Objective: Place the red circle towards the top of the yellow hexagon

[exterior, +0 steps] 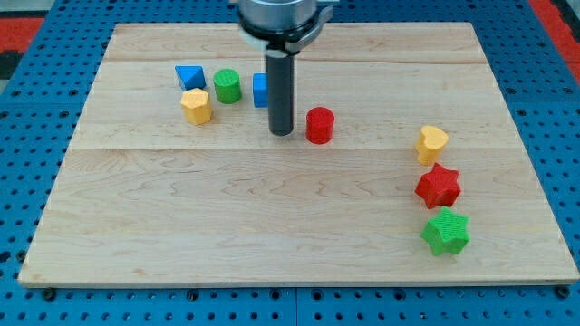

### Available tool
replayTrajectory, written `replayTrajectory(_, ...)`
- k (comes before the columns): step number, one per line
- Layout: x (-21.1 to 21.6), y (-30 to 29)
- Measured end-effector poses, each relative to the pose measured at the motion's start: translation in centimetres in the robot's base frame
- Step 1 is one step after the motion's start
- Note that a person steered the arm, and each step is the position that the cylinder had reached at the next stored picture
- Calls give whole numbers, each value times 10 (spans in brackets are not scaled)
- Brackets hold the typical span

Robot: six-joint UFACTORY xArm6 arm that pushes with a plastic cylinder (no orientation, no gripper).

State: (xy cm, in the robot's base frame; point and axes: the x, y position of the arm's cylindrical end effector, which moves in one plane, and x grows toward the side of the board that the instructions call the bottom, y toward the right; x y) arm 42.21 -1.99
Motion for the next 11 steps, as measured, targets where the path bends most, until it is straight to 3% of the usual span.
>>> replayTrajectory(2, -14, 86)
replayTrajectory(5, -39, 99)
replayTrajectory(7, -36, 151)
replayTrajectory(9, -72, 152)
replayTrajectory(11, -60, 183)
